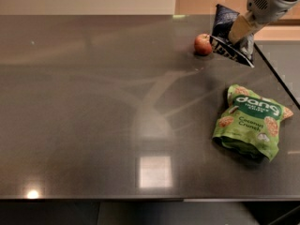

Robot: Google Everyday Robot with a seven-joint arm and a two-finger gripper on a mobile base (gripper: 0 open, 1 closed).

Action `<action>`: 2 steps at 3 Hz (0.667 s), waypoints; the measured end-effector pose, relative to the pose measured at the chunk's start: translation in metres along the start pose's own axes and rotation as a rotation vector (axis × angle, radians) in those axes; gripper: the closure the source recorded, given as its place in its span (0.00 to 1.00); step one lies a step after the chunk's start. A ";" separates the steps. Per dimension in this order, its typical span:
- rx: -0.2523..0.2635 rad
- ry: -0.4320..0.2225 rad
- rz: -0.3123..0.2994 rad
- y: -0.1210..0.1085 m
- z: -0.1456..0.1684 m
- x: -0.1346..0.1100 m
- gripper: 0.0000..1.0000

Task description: Move blue chip bag near apple

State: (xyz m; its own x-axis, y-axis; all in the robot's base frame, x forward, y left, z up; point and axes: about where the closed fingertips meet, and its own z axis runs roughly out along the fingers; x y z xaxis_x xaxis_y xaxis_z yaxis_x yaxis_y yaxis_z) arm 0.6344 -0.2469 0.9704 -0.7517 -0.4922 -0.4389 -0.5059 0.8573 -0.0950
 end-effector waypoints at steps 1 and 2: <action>0.027 -0.016 0.112 -0.024 0.001 0.003 1.00; 0.028 -0.020 0.178 -0.041 0.012 0.007 1.00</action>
Offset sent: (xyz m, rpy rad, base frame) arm 0.0328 -0.0603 -0.0167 0.1027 0.0000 -0.2507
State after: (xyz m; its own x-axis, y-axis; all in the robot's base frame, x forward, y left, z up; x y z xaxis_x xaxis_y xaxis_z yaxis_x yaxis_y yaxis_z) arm 0.6546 -0.2836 0.9606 -0.8194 -0.3298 -0.4689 -0.3539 0.9345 -0.0388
